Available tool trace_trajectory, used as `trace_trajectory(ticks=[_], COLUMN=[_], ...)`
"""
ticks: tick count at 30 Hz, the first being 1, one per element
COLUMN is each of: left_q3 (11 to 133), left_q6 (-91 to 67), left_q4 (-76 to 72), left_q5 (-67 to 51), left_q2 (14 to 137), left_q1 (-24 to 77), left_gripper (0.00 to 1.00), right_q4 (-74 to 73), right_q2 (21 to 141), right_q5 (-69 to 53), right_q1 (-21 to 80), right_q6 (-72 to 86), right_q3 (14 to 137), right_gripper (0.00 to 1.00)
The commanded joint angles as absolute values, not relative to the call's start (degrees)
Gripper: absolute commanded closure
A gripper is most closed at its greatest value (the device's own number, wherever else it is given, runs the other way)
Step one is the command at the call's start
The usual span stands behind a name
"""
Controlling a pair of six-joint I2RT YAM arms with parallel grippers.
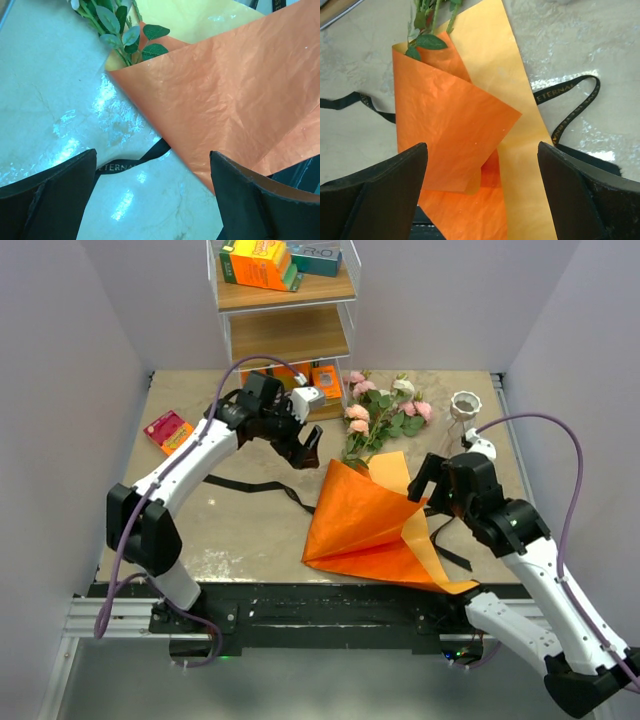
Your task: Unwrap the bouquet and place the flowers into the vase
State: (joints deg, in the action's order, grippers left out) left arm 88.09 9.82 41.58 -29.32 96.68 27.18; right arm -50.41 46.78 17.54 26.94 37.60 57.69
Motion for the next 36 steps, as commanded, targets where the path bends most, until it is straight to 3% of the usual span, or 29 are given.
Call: trace_trajectory(ticks=[1, 4, 11, 14, 16, 17, 20, 23, 26, 36], left_q3=[87.4, 88.5, 89.8, 88.6, 87.7, 87.5, 86.7, 86.8, 86.6, 88.8], left_q6=[9.8, 9.8, 10.5, 10.6, 10.5, 10.5, 10.1, 10.0, 10.1, 6.3], left_q4=[41.0, 41.7, 43.6, 43.4, 43.3, 43.2, 42.6, 42.8, 42.9, 42.0], left_q5=[-29.4, -29.1, -28.9, -29.0, -29.3, -29.4, -29.8, -29.2, -28.1, -23.3], left_q2=[92.4, 91.6, 89.4, 87.8, 86.8, 86.4, 85.0, 83.9, 82.8, 81.0], left_q1=[26.3, 25.1, 22.5, 21.9, 21.6, 21.4, 21.2, 21.0, 20.7, 15.6], left_gripper=[0.01, 0.01, 0.01, 0.01, 0.01, 0.01, 0.01, 0.01, 0.01, 0.01], right_q4=[-49.3, -45.5, -40.4, -37.9, -36.6, -35.4, -33.1, -30.9, -28.1, -16.8], right_q2=[46.6, 47.3, 51.6, 51.2, 51.9, 52.0, 53.7, 55.2, 56.4, 70.9], right_q5=[11.7, 8.1, 6.9, 7.7, 7.9, 7.7, 5.6, 3.6, 2.9, 5.1], right_q1=[26.8, 26.8, 26.8, 26.8, 26.9, 26.8, 26.8, 26.9, 28.6, 47.8], right_q6=[43.5, 45.2, 45.4, 45.4, 45.4, 45.4, 44.9, 44.7, 44.6, 39.0], right_q3=[54.4, 47.8, 46.2, 46.5, 46.7, 46.8, 47.7, 49.3, 52.0, 66.4], right_gripper=[0.08, 0.12, 0.21, 0.36, 0.54, 0.70, 0.91, 1.00, 1.00, 1.00])
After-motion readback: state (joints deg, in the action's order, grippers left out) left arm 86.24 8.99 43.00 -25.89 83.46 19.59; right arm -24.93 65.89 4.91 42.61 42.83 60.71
